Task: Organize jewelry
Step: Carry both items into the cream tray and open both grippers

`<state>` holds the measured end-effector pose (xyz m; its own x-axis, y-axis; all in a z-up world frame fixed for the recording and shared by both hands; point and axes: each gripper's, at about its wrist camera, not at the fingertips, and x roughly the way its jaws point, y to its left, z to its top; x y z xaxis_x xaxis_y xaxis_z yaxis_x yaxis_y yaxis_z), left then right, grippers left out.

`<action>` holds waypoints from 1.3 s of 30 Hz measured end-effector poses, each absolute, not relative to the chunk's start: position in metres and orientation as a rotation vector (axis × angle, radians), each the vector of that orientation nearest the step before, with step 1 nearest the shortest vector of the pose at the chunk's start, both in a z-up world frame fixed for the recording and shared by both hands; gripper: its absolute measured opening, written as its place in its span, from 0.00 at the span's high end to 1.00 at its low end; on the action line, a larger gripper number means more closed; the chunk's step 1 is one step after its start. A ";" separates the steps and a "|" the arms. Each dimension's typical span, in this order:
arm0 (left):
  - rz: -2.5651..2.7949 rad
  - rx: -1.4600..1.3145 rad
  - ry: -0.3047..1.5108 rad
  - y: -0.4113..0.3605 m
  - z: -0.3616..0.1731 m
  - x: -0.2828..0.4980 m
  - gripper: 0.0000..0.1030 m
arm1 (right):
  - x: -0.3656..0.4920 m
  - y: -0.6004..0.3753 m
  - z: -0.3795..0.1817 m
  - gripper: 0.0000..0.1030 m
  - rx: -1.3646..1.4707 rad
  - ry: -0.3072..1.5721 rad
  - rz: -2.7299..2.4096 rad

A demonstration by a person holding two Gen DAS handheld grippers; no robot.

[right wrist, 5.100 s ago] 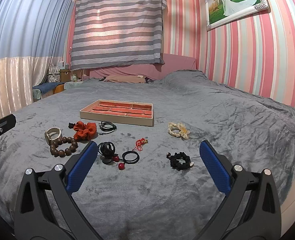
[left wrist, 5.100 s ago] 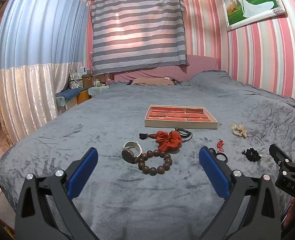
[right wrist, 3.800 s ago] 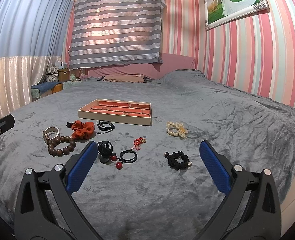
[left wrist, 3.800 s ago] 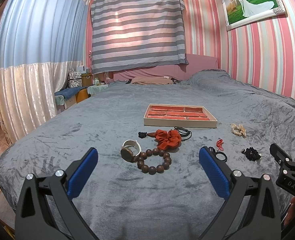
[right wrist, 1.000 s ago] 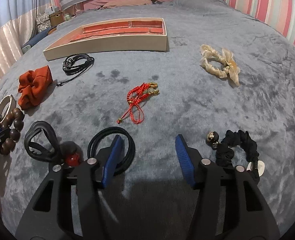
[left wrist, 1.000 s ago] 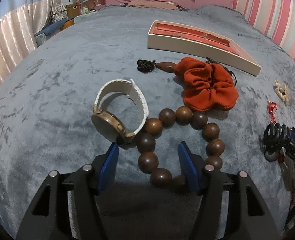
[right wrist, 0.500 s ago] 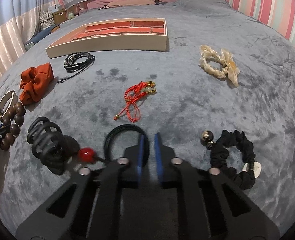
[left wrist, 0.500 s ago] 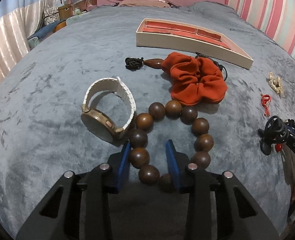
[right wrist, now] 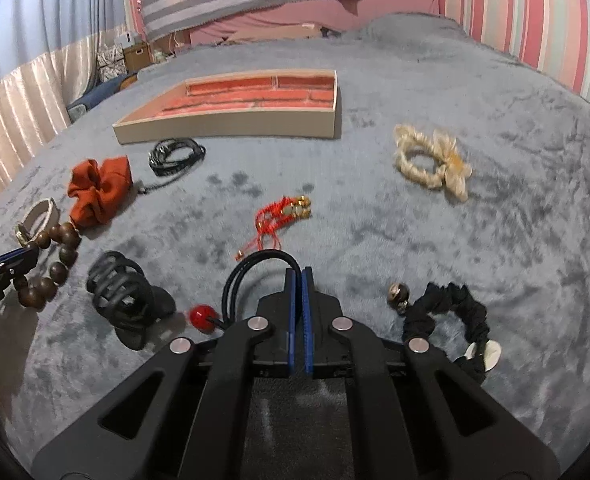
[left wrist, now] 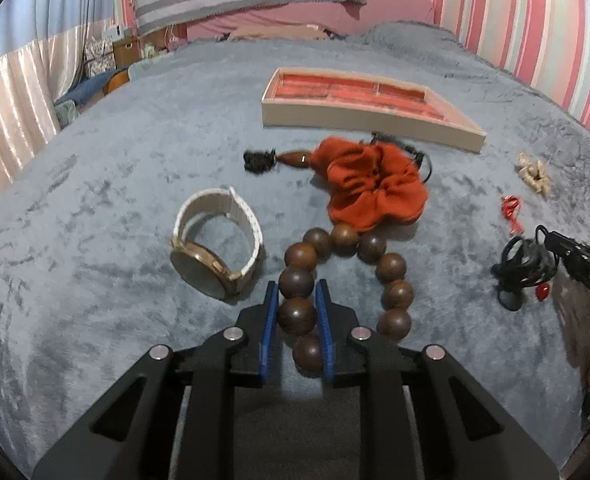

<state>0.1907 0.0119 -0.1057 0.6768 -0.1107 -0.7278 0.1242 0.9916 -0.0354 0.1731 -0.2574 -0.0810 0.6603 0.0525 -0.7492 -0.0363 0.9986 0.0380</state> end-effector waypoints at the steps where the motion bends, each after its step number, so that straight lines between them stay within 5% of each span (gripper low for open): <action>1: -0.132 0.018 0.803 0.012 -0.102 0.189 0.81 | 0.173 -0.257 -0.079 0.96 0.018 0.840 0.050; 20: -0.285 0.020 0.616 -0.009 -0.001 0.216 0.81 | 0.220 -0.252 -0.006 0.96 0.004 0.695 0.081; 28: -0.317 0.012 0.598 -0.026 0.036 0.298 0.81 | 0.293 -0.249 0.025 0.96 0.006 0.651 0.077; 39: -0.317 0.009 0.708 -0.058 0.000 0.466 0.81 | 0.438 -0.245 0.003 0.96 0.007 0.723 0.042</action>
